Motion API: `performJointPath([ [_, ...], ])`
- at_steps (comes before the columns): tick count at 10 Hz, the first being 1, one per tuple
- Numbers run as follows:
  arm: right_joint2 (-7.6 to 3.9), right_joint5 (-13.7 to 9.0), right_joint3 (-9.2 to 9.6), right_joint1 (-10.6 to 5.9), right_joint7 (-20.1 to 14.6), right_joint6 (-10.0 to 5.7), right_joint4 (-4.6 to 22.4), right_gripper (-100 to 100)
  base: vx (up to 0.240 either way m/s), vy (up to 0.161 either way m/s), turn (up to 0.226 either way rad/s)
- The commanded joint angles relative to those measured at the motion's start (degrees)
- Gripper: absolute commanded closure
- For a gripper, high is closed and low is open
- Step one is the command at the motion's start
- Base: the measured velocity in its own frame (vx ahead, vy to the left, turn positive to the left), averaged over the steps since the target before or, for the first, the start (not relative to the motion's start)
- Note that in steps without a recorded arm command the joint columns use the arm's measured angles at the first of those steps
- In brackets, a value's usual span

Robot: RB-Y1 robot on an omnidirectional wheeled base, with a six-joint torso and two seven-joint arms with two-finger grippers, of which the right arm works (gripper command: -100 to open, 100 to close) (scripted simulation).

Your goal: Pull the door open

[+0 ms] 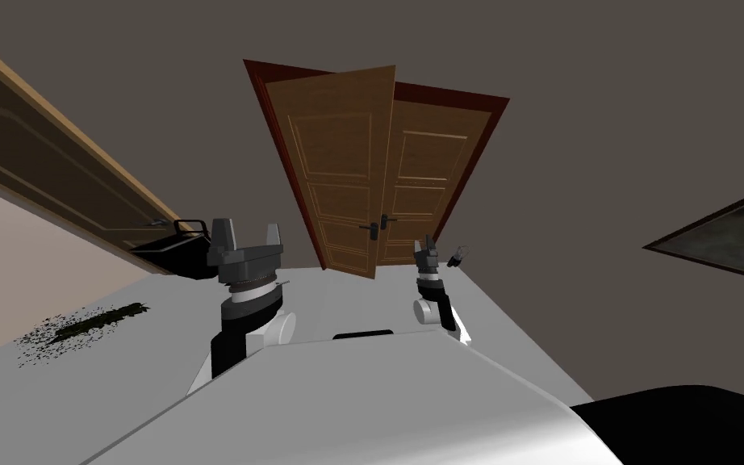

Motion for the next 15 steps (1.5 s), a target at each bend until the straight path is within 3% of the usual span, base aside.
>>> performJointPath([
  [1, -0.87, -0.9, -0.07, -1.36, -0.1, 0.46, 2.9, -100, 0.097, -0.035, 0.07],
  [5, -3.72, -3.4, -0.59, -4.36, -1.0, 0.82, 10.2, -100, 0.095, -0.024, 0.083],
  [8, -4.45, -4.1, -0.73, -5.16, -1.2, 0.92, 12.4, -100, 0.052, -0.013, 0.033],
  [10, -5.93, -5.4, -1.0, -6.75, -1.7, 1.11, 16.2, -100, 0.058, -0.019, 0.079],
  [11, -5.93, -5.4, -1.0, -6.75, -1.7, 1.11, 16.4, -100, 0.063, -0.022, 0.03],
  [15, -8.89, -8.1, -1.53, -10.03, -2.6, 1.51, 24.2, -100, 0.086, -0.024, 0.082],
])
